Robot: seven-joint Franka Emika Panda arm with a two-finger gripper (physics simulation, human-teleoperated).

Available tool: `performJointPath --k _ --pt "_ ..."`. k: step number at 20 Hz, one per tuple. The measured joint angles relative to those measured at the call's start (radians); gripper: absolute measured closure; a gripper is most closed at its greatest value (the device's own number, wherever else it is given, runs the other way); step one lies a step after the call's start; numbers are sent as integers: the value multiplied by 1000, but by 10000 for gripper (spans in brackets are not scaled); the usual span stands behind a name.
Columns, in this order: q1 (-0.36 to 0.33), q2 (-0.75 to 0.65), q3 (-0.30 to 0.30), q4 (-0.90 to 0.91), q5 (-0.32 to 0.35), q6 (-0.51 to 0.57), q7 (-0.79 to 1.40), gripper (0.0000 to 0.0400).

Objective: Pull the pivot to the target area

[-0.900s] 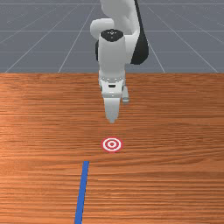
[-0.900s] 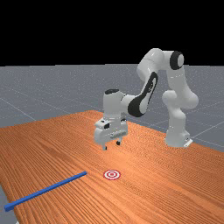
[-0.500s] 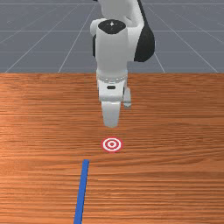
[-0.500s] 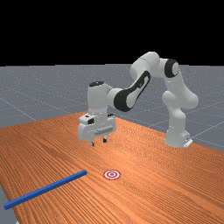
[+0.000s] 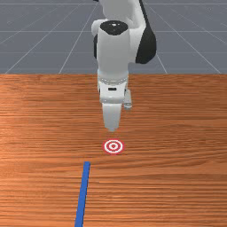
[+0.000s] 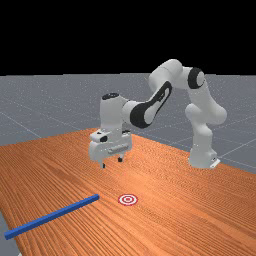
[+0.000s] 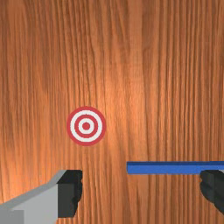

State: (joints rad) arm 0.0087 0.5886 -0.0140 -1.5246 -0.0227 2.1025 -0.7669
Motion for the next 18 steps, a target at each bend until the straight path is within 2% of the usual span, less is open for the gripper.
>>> performJointPath --k 4,9,18 --pt "2 0 -14 0 -22 0 5 0" --pt "-11 3 -4 -1 13 4 8 0" --pt "-13 -1 -2 -6 11 5 -6 0"
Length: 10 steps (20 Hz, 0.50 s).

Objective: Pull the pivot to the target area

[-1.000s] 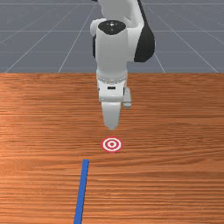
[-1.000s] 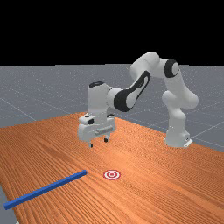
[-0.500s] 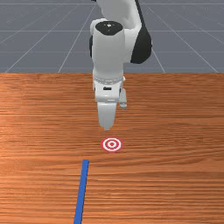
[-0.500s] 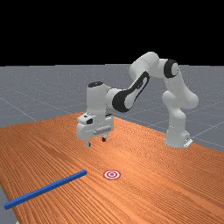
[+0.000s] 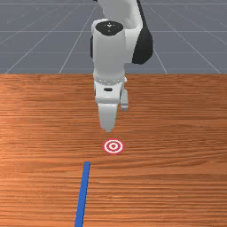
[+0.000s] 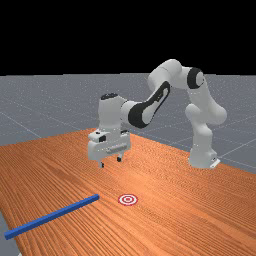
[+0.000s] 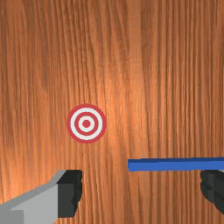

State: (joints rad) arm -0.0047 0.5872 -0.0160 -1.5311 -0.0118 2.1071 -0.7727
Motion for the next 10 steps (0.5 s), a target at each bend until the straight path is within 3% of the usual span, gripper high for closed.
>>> performJointPath --k 4,5,6,9,10 --pt "-8 -4 8 -6 15 2 -16 0" --pt "-1 -45 1 -95 1 124 -4 0" --pt "-1 -55 1 -115 0 140 -4 0" --pt "-1 -62 1 -112 0 90 -5 0" --pt "13 -60 -12 -104 -29 60 18 157"
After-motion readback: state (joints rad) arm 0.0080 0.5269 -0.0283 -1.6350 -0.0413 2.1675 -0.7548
